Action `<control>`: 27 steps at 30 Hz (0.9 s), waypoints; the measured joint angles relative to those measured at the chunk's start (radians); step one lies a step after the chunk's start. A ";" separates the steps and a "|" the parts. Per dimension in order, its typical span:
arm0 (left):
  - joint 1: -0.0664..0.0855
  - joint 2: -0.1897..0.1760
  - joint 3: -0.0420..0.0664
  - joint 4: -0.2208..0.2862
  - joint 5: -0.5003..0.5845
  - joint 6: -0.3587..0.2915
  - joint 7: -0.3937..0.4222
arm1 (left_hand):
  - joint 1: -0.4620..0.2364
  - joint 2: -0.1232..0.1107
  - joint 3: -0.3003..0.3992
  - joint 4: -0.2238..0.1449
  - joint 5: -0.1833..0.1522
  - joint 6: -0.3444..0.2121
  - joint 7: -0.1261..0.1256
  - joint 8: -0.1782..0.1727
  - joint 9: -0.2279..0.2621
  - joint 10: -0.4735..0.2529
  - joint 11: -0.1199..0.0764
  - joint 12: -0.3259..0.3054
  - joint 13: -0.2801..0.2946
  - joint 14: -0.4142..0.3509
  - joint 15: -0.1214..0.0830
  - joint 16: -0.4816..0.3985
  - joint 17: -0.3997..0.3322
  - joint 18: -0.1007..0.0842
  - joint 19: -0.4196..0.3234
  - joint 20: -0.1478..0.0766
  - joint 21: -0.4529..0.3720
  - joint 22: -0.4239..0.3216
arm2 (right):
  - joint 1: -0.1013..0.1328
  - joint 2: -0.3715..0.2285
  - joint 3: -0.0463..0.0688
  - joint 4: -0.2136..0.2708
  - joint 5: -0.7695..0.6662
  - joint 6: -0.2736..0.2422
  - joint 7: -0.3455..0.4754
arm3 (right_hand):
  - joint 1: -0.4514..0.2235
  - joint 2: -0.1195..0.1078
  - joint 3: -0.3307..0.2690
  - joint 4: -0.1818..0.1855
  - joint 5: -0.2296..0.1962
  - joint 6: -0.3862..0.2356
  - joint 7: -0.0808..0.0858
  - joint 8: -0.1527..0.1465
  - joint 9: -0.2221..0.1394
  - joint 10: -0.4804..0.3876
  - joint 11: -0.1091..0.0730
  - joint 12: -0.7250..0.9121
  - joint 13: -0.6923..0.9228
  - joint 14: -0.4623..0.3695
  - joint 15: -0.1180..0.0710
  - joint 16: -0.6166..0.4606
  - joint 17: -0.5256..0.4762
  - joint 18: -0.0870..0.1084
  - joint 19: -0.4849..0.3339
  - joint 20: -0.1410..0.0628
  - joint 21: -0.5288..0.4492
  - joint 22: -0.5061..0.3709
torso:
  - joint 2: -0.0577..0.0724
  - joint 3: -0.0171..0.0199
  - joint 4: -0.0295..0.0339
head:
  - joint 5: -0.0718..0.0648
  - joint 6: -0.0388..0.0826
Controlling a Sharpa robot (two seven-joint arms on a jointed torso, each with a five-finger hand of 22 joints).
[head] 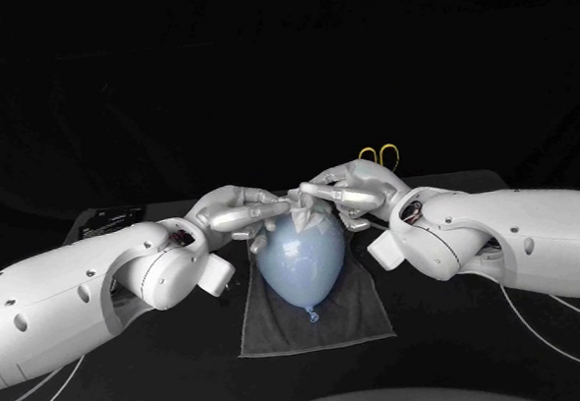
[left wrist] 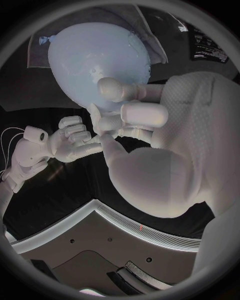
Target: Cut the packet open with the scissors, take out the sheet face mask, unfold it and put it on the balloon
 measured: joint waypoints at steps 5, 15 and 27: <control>0.000 0.001 0.000 0.001 -0.015 0.004 0.000 | 0.028 0.007 0.006 -0.020 0.000 0.009 0.002 -0.006 -0.008 -0.005 -0.005 0.000 0.000 0.000 0.000 0.000 0.002 0.000 0.000 0.000 0.000 0.002 | 0.005 0.012 0.000 -0.027 0.001 0.008 -0.007 | 0.052 0.016 0.008 -0.026 0.000 0.000 0.000 -0.006 -0.004 0.000 0.000 -0.001 0.000 0.000 0.000 0.000 0.000 0.000 0.000 0.000 0.000 0.000 | 0.000 0.0000 0.0000 | 0.000 0.000; 0.000 0.001 0.000 0.001 -0.031 0.007 0.000 | 0.049 0.021 0.020 -0.034 0.000 0.018 0.004 -0.016 -0.019 -0.009 -0.002 0.000 0.000 0.000 0.000 0.000 0.006 0.000 0.000 0.000 0.000 0.006 | 0.007 0.014 0.000 -0.041 -0.031 0.051 -0.035 | 0.118 0.000 0.016 -0.097 0.000 0.002 0.002 -0.018 -0.011 -0.004 0.004 -0.001 0.001 0.004 0.004 -0.004 0.000 0.000 0.000 0.000 0.000 0.000 | 0.000 0.0000 -0.0007 | 0.000 -0.001; 0.000 0.001 0.000 0.000 -0.037 0.008 0.001 | 0.062 0.033 0.026 -0.040 -0.001 0.022 0.008 -0.023 -0.027 -0.012 0.002 0.000 0.000 0.000 0.000 0.000 0.010 0.000 0.000 0.000 0.000 0.010 | 0.007 0.014 0.000 -0.023 -0.106 0.160 -0.077 | 0.107 -0.024 0.005 -0.114 0.000 0.025 0.004 -0.025 -0.015 -0.008 0.007 -0.003 0.000 0.003 0.004 -0.005 -0.001 0.000 0.000 0.000 -0.004 -0.001 | 0.000 0.0009 -0.0013 | -0.002 -0.004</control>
